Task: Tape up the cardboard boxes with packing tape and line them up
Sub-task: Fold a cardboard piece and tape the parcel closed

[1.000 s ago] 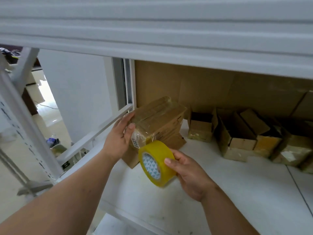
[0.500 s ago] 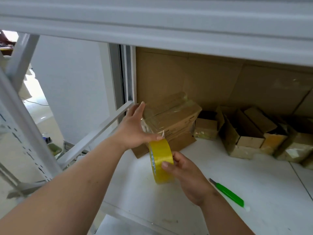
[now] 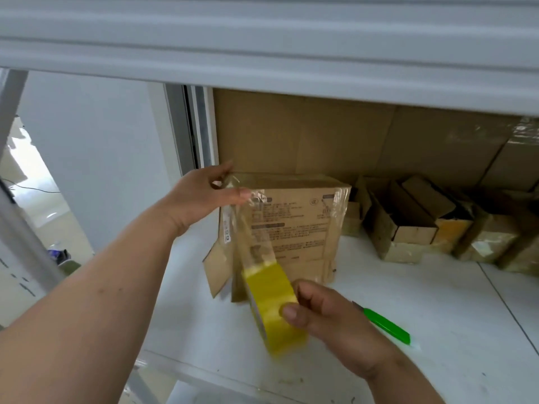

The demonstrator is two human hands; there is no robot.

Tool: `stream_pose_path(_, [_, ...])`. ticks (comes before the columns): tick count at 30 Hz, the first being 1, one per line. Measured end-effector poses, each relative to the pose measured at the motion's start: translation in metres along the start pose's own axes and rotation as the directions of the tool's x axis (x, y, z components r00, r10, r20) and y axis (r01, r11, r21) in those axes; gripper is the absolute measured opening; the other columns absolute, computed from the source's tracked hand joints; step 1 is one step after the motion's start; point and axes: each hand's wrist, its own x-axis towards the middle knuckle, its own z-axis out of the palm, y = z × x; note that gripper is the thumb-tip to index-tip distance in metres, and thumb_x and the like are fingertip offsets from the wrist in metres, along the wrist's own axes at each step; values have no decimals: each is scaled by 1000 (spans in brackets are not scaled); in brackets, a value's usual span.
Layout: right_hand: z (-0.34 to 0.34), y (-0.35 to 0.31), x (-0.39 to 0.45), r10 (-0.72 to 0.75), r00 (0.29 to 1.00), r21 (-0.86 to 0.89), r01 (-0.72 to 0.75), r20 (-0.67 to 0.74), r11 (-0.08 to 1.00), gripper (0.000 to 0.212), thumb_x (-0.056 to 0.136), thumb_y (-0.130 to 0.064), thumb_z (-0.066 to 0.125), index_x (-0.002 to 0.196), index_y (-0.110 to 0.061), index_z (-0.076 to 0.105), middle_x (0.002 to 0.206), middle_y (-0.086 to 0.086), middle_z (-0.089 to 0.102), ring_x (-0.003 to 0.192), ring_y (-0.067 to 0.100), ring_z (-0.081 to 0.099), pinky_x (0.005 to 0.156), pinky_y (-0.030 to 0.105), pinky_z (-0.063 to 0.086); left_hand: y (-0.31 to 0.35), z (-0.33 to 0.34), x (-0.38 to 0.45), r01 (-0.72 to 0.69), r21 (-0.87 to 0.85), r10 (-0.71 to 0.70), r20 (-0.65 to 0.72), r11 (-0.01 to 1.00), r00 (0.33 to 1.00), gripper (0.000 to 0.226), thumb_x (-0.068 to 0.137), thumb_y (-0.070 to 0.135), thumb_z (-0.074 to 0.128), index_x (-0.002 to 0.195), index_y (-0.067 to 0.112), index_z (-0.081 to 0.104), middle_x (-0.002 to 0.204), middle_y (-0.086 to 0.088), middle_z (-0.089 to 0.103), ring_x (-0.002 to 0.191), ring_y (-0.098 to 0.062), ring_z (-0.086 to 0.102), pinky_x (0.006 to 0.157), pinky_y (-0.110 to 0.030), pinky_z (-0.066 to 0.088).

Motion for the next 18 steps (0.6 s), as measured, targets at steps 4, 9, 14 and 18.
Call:
stream_pose_path(4, [16,20,2,141,988,-76,-145,-54,986,8,94,-37,64,98,-34,70,99,-12,73,94,3,65,87,26,49,-17,10,-8,68,-118,-60,65,991,996,108,29,75,84,126,45,46,133,0,58,111,-12,63,105,-37,44])
stream_pose_path(9, [17,10,12,173,985,3,-173,-15,985,12,95,-21,62,104,-20,70,95,-11,74,89,2,66,77,18,49,-33,36,-23,21,-297,-54,-106,955,993,78,57,82,70,126,49,56,139,16,56,121,-5,58,110,-42,43])
stream_pose_path(14, [1,6,15,175,984,-53,-174,16,983,12,88,-35,67,92,-26,74,94,-8,73,90,6,66,83,21,48,-31,67,-39,-6,-391,-52,-137,921,989,67,88,66,40,151,50,24,148,21,44,134,-3,42,117,-38,33])
stream_pose_path(18, [-16,4,11,241,968,-227,-222,63,948,28,76,-61,73,87,-36,75,99,-12,74,98,6,67,92,27,48,-28,74,-44,5,-427,-71,-141,904,987,80,83,74,41,153,47,14,158,13,32,142,-8,35,117,-40,32])
